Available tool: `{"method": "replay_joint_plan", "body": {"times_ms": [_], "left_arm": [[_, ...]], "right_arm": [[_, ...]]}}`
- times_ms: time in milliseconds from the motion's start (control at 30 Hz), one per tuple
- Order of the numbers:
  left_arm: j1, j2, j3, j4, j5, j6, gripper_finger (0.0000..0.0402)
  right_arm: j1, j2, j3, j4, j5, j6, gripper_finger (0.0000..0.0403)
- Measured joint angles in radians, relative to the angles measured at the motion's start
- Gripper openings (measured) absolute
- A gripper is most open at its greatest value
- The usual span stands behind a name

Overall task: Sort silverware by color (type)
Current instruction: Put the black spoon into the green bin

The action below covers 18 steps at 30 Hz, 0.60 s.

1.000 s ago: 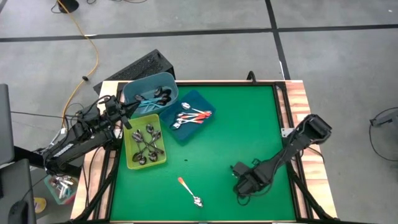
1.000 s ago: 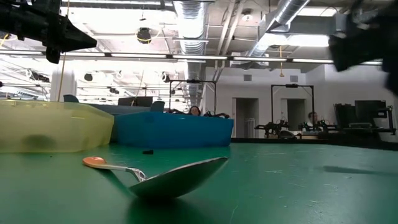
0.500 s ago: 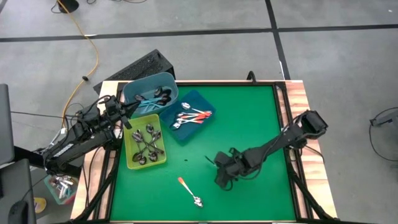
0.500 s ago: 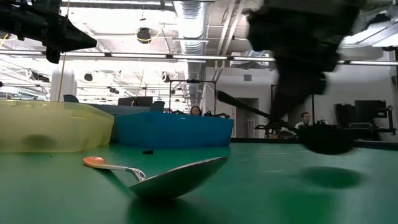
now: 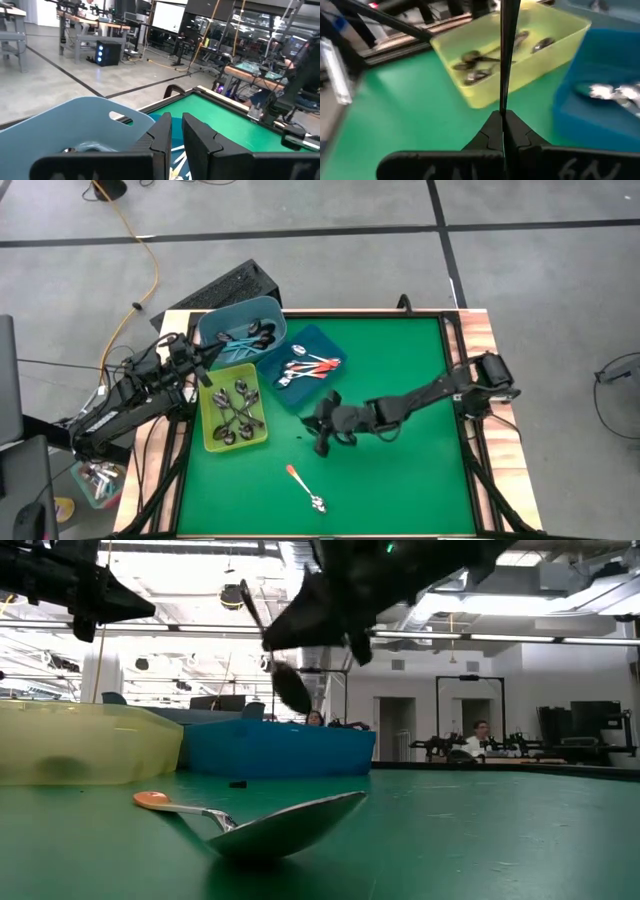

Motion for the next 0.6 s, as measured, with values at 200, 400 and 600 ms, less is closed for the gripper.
{"method": "replay_joint_plan", "body": {"times_ms": [200,400,600], "left_arm": [[0.0,0.0,0.0,-0.003,-0.047,-0.002,0.0029],[0.0,0.0,0.0,-0.007,-0.066,-0.009,0.0029],[0.0,0.0,0.0,-0.013,-0.07,-0.015,0.0029]], "right_arm": [[-0.07,0.072,0.011,0.31,-0.031,-0.159,0.0004],[-0.118,0.211,0.159,0.395,-0.128,-0.238,0.0004],[-0.153,0.385,0.421,0.37,-0.331,-0.285,0.0004]]}}
